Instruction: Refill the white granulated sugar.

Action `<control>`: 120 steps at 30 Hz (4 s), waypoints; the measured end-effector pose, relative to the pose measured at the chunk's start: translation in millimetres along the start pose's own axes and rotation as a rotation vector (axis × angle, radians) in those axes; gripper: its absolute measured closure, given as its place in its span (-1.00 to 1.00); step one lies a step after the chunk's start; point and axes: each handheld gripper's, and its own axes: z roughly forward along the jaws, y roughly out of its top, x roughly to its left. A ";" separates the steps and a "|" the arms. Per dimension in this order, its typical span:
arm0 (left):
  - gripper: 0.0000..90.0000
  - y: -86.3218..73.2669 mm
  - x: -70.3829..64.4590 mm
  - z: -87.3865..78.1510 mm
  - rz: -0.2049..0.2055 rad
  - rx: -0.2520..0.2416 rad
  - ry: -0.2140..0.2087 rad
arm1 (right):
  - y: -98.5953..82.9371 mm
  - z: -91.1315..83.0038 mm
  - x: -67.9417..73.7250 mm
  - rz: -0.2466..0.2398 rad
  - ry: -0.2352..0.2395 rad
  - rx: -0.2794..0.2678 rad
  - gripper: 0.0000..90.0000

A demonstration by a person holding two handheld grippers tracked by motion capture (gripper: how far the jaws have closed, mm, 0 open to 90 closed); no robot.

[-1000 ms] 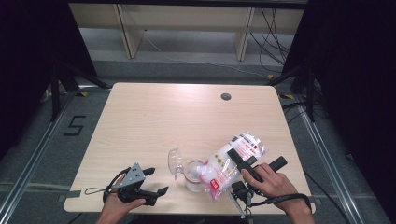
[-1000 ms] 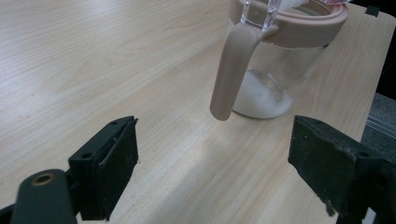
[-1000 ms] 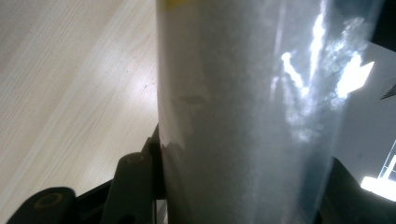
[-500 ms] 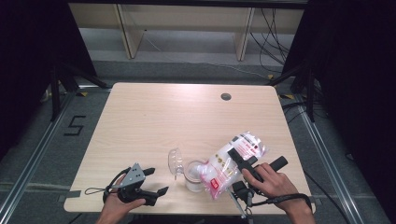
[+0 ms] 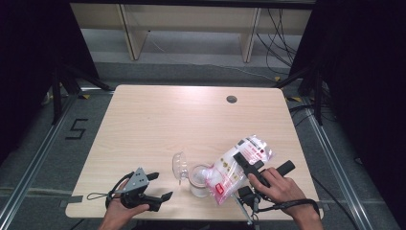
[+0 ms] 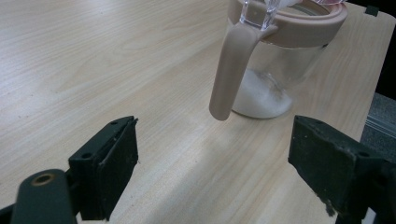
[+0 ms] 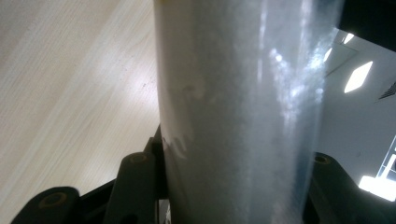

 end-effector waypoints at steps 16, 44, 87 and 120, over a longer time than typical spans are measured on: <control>-0.66 0.0 -0.1 0.0 0.000 -0.001 0.000 | 0.1 -0.3 -0.9 -0.005 -0.002 -0.004 0.29; -0.66 0.2 1.2 -0.5 0.015 0.009 0.001 | -3.3 2.4 -0.7 0.001 0.008 -0.013 0.31; -0.66 -0.1 0.6 -0.3 0.006 0.008 0.000 | -4.5 2.9 1.7 0.013 -0.001 -0.008 0.36; -0.66 0.1 0.2 -0.4 0.002 0.002 -0.001 | -1.2 1.9 1.0 -0.009 -0.003 -0.004 0.42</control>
